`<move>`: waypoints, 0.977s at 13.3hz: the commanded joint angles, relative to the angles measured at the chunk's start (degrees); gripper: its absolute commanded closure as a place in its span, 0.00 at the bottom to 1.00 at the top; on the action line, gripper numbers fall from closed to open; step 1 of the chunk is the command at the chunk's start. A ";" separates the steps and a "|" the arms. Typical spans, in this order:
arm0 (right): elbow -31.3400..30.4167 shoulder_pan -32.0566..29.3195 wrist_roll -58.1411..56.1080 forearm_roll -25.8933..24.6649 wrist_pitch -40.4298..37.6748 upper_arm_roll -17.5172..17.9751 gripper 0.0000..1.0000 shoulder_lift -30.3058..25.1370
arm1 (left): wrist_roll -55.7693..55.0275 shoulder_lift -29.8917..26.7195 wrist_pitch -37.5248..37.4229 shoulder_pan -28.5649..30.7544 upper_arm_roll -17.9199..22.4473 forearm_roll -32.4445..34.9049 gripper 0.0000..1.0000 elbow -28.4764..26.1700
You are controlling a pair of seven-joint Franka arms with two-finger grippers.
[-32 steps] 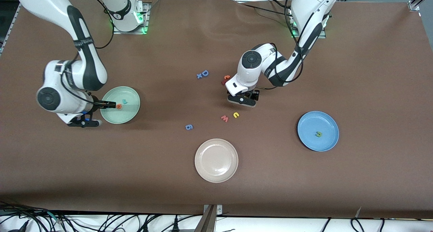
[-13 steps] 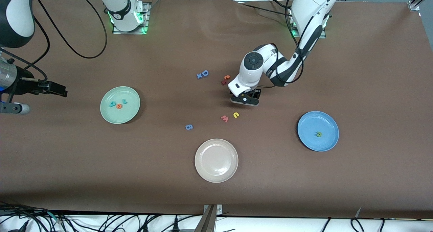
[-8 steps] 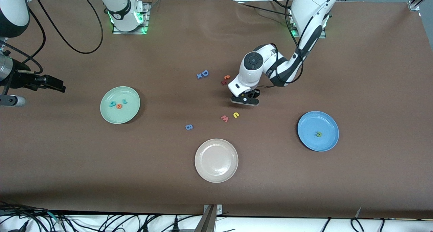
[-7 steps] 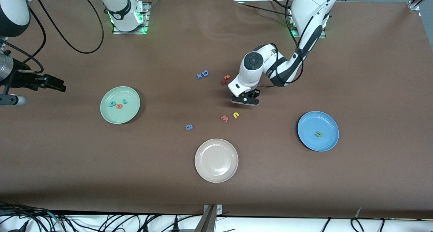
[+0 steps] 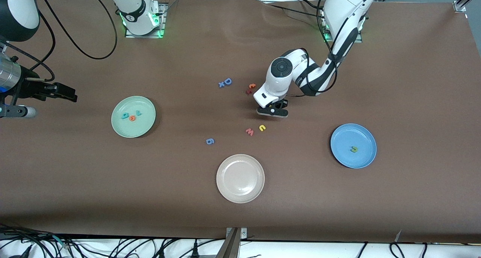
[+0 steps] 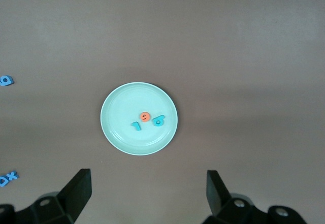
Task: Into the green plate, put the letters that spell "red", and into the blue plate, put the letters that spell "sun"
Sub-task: 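Retract the right arm while the left gripper grasps the yellow s, then carry the yellow s to the blue plate and open the left gripper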
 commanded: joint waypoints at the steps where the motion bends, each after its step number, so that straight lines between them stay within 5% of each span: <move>1: -0.92 -0.15 -0.62 -0.87 -1.06 0.23 0.00 -0.90 | -0.42 0.01 0.82 -0.25 -0.19 -0.84 0.90 -0.36; 7: -0.92 -0.15 -1.06 -1.39 -1.25 0.15 0.00 -0.99 | 6.58 -2.09 -5.66 4.22 -1.32 -1.10 0.99 2.36; 13: -0.92 -0.15 -1.15 -1.40 -1.25 0.15 0.00 -0.99 | 21.20 -2.45 -19.28 25.04 -12.39 -3.21 0.99 7.90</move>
